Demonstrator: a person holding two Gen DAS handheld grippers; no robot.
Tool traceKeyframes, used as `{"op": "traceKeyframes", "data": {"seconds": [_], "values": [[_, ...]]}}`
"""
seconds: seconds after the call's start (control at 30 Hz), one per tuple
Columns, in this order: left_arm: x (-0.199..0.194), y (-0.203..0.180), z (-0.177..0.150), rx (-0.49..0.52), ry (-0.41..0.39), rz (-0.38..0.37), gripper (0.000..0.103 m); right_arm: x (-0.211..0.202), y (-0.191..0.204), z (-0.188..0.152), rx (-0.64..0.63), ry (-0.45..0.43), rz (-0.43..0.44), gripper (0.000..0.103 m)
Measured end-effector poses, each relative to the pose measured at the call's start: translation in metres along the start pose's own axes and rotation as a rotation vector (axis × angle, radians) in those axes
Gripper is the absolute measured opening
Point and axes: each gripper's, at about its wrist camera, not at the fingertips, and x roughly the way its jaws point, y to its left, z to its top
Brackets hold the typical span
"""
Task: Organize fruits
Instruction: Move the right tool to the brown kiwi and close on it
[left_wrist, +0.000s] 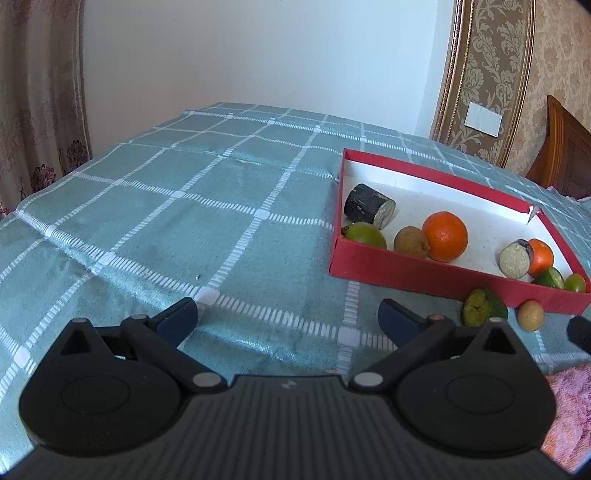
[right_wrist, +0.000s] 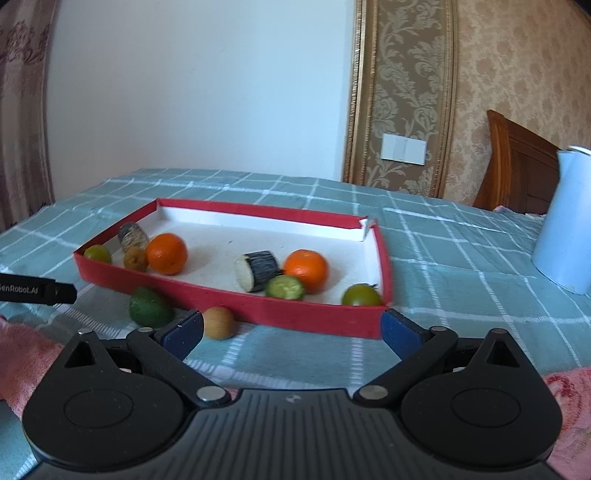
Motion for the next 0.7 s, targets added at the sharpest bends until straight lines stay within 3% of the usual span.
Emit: {"op": "traceKeyframes", "data": {"seconds": [0.07, 0.13, 0.2, 0.27, 0.53, 0.7], "values": [[0.0, 0.0, 0.0, -0.001, 0.0, -0.001, 0.103, 0.003, 0.006, 0.001, -0.018, 0.0, 0.0, 0.102], [0.0, 0.0, 0.0, -0.004, 0.0, -0.003, 0.103, 0.006, 0.011, 0.002, -0.024, 0.007, 0.016, 0.096], [0.0, 0.001, 0.0, -0.007, 0.0, -0.004, 0.103, 0.011, 0.014, 0.002, -0.022, 0.032, 0.04, 0.063], [0.0, 0.002, 0.0, -0.009, -0.001, -0.006, 0.103, 0.017, 0.016, 0.001, -0.016, 0.06, 0.062, 0.055], [0.0, 0.003, 0.0, -0.016, -0.003, -0.012, 0.103, 0.018, 0.026, 0.0, -0.04, 0.046, 0.094, 0.055], [0.0, 0.003, 0.0, -0.019, -0.003, -0.014, 0.103, 0.026, 0.029, 0.002, -0.049, 0.066, 0.099, 0.046]]}}
